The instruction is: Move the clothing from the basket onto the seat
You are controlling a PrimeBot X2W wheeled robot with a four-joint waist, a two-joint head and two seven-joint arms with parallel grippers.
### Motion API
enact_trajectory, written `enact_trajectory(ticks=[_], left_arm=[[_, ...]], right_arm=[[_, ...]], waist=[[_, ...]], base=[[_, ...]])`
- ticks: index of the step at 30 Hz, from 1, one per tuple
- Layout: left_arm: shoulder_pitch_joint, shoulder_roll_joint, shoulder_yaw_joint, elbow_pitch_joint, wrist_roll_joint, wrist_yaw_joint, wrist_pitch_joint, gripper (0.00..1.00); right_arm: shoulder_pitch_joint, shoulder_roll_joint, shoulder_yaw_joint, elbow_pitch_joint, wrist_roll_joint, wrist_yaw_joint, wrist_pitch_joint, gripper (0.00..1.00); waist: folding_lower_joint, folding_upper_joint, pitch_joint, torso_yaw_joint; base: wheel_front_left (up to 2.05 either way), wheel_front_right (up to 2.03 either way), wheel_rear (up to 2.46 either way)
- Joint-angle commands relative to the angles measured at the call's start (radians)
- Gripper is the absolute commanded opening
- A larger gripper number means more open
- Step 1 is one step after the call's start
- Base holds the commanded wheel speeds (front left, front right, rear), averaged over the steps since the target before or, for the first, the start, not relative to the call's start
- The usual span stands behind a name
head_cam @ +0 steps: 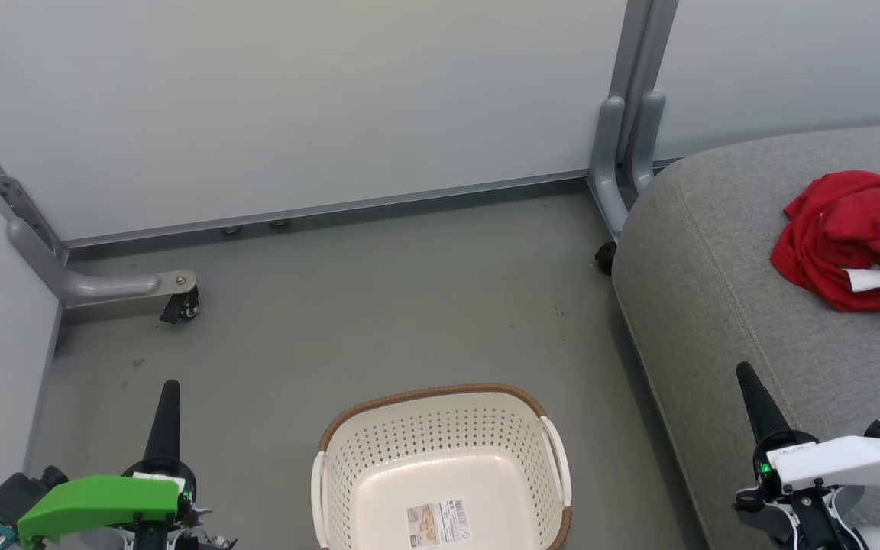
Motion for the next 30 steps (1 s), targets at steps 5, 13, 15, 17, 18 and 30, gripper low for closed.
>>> enact_trajectory(ticks=[5,13,15,17,18,30], left_arm=[[-0.035,0.008,0.012,0.004,-0.061,-0.010,0.013,0.00],[-0.048,0.008,0.021,0.012,-0.125,-0.014,0.030,0.00],[-0.052,0.008,0.024,0.014,-0.143,-0.016,0.034,0.00],[-0.056,0.008,0.027,0.016,-0.157,-0.017,0.038,0.00],[-0.058,0.008,0.028,0.017,-0.164,-0.018,0.041,0.00],[-0.075,0.007,0.041,0.030,-0.250,-0.023,0.063,0.00]], right_arm=[[-0.024,-0.003,-0.012,0.002,0.055,-0.001,0.018,0.00],[-0.032,-0.001,-0.023,0.008,0.115,-0.001,0.034,0.00],[-0.036,0.000,-0.026,0.009,0.130,-0.001,0.037,0.00],[-0.039,0.000,-0.029,0.011,0.145,-0.001,0.043,0.00],[-0.040,0.001,-0.030,0.012,0.151,-0.001,0.044,0.00],[-0.052,0.003,-0.045,0.020,0.231,-0.001,0.068,0.00]], waist=[[0.0000,0.0048,0.003,-0.002],[0.0000,0.0052,0.007,-0.004],[0.0000,0.0053,0.009,-0.004],[0.0000,0.0054,0.010,-0.005],[0.0000,0.0055,0.010,-0.005],[0.0000,0.0061,0.017,-0.009]], base=[[0.00,0.00,0.00],[0.00,0.00,0.00],[0.00,0.00,0.00],[0.00,0.00,0.00],[0.00,0.00,0.00],[0.00,0.00,0.00]])
